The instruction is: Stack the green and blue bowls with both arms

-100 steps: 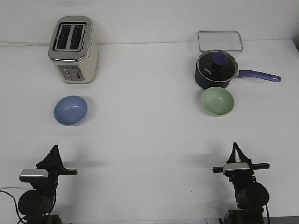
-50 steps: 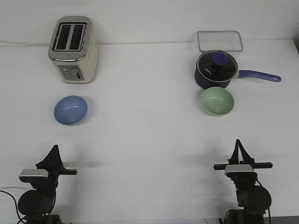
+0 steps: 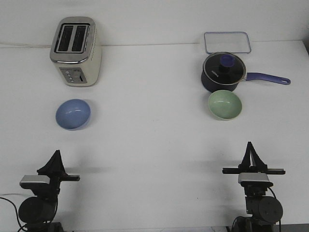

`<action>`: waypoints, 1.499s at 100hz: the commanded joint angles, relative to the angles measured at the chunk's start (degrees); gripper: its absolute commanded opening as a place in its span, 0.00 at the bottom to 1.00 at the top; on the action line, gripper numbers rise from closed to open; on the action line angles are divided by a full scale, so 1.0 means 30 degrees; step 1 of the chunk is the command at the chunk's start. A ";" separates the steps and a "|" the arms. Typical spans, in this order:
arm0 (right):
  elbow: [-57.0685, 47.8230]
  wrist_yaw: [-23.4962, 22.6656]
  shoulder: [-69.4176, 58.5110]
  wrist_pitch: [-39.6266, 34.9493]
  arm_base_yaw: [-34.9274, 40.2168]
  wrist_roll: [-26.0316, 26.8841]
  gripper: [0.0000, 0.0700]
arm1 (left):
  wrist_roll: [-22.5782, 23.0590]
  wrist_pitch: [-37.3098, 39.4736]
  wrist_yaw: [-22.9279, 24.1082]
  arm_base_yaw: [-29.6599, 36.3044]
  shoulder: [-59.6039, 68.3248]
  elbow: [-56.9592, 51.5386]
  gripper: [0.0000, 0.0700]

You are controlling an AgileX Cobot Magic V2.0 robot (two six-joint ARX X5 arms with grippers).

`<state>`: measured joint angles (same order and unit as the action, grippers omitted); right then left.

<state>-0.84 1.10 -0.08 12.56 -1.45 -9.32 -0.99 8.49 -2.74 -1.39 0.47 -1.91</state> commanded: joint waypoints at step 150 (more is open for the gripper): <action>-2.3307 -0.0321 -2.6542 -1.5526 -0.0860 0.6229 0.81 | 0.0087 0.0182 0.0051 -0.0022 0.0022 0.0372 0.02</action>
<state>-68.44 -0.01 -74.94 -34.02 -3.49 11.40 -0.99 8.49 -2.74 -1.39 0.47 -1.91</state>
